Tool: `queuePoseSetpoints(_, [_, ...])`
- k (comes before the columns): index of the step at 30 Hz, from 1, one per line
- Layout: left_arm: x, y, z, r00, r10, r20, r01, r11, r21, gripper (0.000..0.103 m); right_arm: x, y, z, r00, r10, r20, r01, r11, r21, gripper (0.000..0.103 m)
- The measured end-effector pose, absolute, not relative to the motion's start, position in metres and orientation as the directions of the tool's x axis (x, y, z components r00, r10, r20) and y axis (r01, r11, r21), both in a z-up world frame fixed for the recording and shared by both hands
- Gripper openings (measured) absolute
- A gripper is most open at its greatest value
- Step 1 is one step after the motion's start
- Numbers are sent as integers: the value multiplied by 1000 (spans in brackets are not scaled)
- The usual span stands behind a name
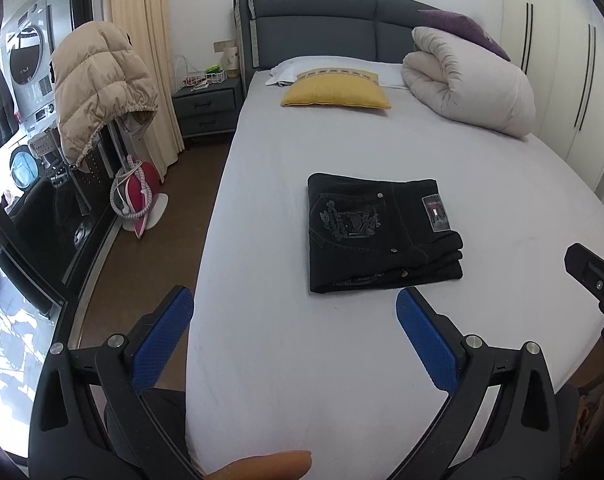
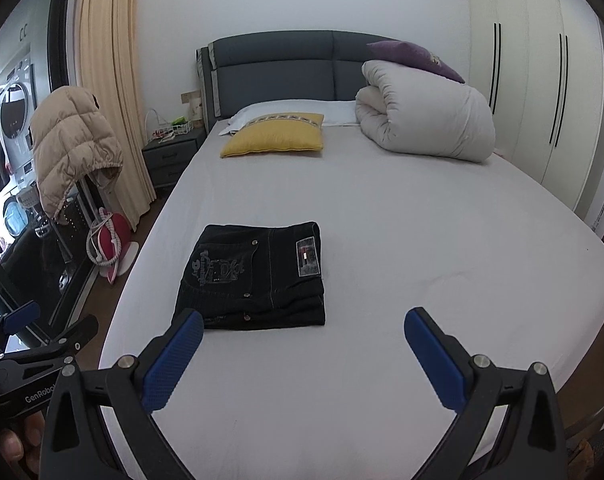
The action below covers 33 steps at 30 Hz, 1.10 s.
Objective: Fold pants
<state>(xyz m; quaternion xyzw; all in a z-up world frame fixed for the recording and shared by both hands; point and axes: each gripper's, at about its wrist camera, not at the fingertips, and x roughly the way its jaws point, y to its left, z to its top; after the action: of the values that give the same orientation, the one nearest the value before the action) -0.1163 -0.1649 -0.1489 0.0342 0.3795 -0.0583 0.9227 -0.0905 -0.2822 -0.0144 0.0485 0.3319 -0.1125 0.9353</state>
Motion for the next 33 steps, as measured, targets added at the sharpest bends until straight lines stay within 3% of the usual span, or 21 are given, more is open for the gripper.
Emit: queuePoseSetpoints(33, [-107,-166,-177,675,-74,-735,110,994,1,103,-88,-279,-29,710,-171,-683,234,972,0,103])
